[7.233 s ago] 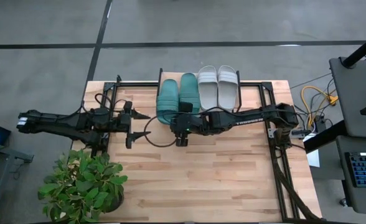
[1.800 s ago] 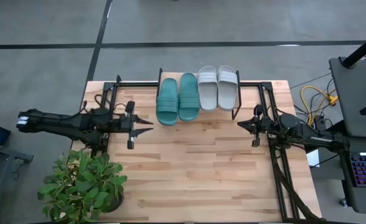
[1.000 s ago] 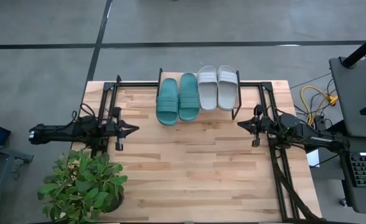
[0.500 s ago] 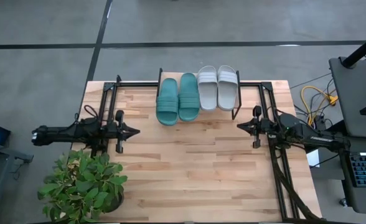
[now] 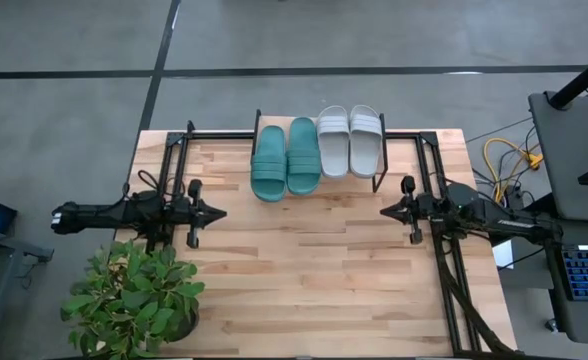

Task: Pick and place slides into the shelf
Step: Return to Home Position

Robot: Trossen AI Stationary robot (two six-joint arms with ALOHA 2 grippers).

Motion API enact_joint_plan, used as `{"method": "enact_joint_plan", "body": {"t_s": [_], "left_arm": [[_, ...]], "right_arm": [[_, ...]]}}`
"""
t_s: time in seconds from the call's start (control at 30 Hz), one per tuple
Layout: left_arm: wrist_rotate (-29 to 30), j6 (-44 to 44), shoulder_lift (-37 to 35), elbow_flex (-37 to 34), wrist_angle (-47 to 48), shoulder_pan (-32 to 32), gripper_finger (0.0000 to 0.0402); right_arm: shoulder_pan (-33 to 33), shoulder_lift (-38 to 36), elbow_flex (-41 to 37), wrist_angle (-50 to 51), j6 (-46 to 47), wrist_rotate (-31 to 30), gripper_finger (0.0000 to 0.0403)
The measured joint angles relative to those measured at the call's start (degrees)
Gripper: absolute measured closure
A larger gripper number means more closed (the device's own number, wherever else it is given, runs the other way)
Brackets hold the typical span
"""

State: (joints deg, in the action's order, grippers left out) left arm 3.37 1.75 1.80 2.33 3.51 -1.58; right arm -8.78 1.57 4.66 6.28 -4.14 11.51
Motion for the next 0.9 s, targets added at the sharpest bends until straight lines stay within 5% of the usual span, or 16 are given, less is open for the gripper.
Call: {"method": "enact_joint_plan", "body": {"t_s": [0.9], "left_arm": [[0.3,0.1,1.5,-0.4,-3.0,0.0,0.0401]], "right_arm": [[0.6,0.5,-2.7,-4.9,0.0,2.0,0.0394]]}}
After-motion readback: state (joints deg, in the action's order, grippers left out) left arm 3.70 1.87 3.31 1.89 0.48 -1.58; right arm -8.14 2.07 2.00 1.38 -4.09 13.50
